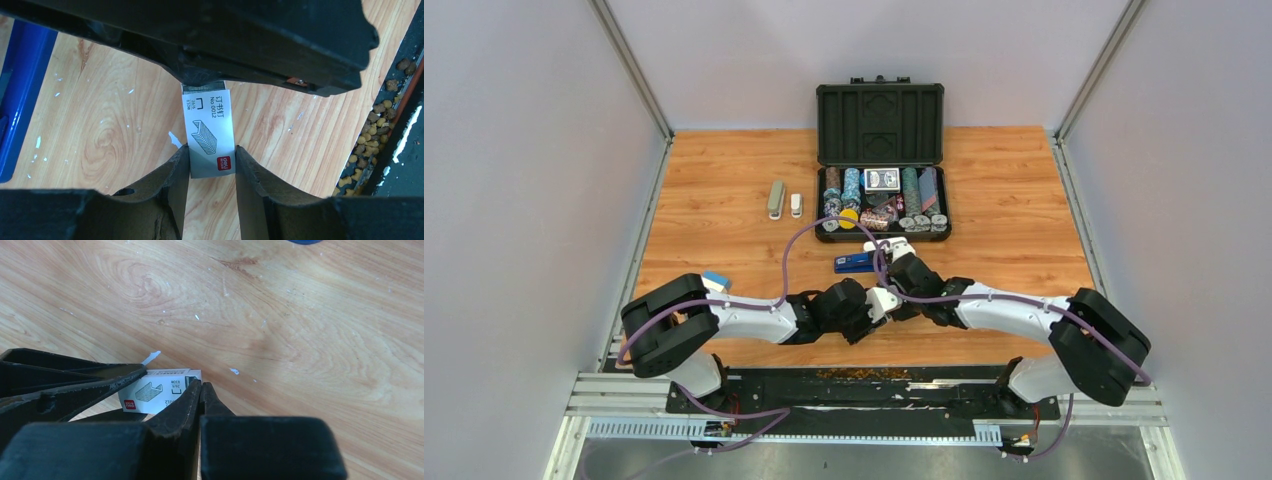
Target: Load the staples into the stapler
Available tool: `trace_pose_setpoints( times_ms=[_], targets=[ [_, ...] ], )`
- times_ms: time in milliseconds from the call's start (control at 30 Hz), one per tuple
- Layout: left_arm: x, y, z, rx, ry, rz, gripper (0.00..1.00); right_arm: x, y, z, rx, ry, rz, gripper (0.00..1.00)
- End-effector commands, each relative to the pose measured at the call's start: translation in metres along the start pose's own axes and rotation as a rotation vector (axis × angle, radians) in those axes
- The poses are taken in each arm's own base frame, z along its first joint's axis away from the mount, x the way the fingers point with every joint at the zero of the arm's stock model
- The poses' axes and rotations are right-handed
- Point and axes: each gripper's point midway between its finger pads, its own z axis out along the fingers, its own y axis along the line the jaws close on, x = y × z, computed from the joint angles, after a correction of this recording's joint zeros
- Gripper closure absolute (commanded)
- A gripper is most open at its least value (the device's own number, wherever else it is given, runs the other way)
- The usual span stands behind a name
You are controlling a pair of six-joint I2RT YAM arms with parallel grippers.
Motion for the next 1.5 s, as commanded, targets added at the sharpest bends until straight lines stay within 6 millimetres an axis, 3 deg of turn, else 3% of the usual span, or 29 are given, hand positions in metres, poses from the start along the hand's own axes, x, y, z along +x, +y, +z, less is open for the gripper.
trace_pose_setpoints(
  times_ms=[0, 400, 500, 633, 733, 1133, 1467],
  targets=[
    [-0.003, -0.007, -0.005, 0.017, -0.008, 0.026, 0.57, -0.002, -0.024, -0.011, 0.134, 0.002, -0.073, 1.00],
    [0.003, -0.016, -0.003, 0.044, 0.025, 0.046, 0.57, -0.009, -0.041, -0.021, 0.224, -0.020, -0.104, 1.00],
    [0.003, -0.016, -0.003, 0.041, 0.026, 0.050, 0.57, -0.011, -0.024, -0.021, 0.134, -0.026, -0.102, 0.98],
    [0.001, -0.016, -0.004, 0.036, 0.018, 0.048, 0.56, -0.016, 0.003, -0.027, -0.025, -0.083, -0.088, 0.79],
    [-0.001, -0.016, -0.005, 0.036, 0.011, 0.046, 0.56, -0.018, 0.009, -0.031, -0.060, -0.102, -0.088, 0.74],
    [-0.006, -0.017, -0.007, 0.034, -0.008, 0.037, 0.56, 0.006, 0.006, -0.006, -0.038, 0.022, -0.105, 0.78],
    [-0.005, -0.016, -0.007, 0.029, -0.006, 0.037, 0.56, 0.019, -0.003, -0.002, 0.033, 0.092, -0.133, 0.85]
  ],
)
